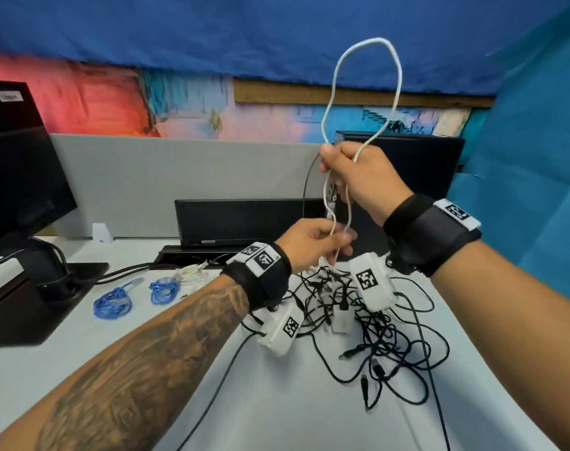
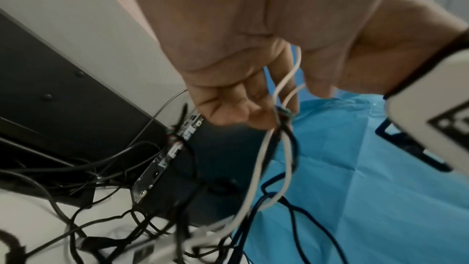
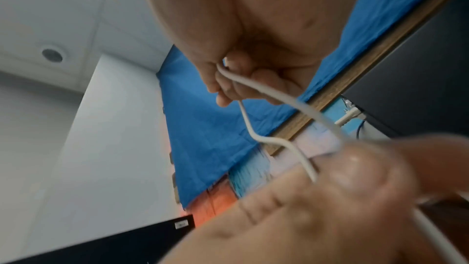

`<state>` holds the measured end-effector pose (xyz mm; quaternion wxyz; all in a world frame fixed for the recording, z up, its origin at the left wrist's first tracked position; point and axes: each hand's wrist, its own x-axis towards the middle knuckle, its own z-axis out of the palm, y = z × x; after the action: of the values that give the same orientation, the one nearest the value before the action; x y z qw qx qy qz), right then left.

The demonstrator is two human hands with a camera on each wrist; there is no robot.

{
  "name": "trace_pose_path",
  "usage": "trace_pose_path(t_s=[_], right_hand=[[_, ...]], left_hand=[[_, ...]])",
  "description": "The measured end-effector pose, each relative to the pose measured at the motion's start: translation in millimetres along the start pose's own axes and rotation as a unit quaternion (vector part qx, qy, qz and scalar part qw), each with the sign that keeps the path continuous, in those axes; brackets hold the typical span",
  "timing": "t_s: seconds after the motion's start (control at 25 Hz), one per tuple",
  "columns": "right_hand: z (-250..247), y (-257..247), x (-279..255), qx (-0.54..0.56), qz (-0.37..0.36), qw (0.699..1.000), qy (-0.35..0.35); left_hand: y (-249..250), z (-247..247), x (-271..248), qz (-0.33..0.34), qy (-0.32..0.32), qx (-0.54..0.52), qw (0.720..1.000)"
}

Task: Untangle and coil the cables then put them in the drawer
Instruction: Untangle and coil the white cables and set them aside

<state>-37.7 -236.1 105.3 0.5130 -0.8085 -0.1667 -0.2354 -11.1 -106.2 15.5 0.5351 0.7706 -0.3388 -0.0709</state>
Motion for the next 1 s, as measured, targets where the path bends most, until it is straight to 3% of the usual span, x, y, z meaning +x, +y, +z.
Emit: trace_pose_path(t_s=[0.12, 0.32, 0.36, 0.48, 0.52, 0.6, 0.68, 0.76, 0.88, 1.0], right_hand=[[0, 8, -5, 0.024, 0.015, 0.999, -0.025], [11, 78, -52, -0.063, 0.066, 0.973, -0.211], [12, 94, -62, -0.129, 0.100, 0.952, -0.259], [14, 129, -85, -0.289, 0.199, 0.845, -0.404], [11, 135, -89, -0.306, 0.205, 0.842, -0.394], [7, 131, -87, -0.274, 0.184, 0.899, -0.287], [8, 104, -78, -0.075, 0.194, 0.967, -0.147], [12, 72, -70, 0.129, 0.188, 0.966, -0.122], [20, 45, -68, 0.107, 0.101, 0.975, -0.169], [25, 41, -77, 0.113, 0.093, 0.973, -0.178]], left_hand=[[4, -5, 12, -0.007, 0.071, -0.092, 0.993], [22, -33, 18, -0.043, 0.171, -0.246, 0.953], [27, -39, 19, -0.042, 0.183, -0.262, 0.947], [43, -62, 24, -0.027, 0.220, -0.284, 0.933], [48, -69, 26, -0.020, 0.225, -0.283, 0.932], [55, -78, 25, -0.014, 0.224, -0.277, 0.934], [57, -79, 23, -0.021, 0.210, -0.278, 0.937], [54, -73, 21, -0.033, 0.188, -0.285, 0.939], [44, -64, 18, -0.052, 0.167, -0.276, 0.945], [33, -58, 16, -0.068, 0.150, -0.259, 0.952]])
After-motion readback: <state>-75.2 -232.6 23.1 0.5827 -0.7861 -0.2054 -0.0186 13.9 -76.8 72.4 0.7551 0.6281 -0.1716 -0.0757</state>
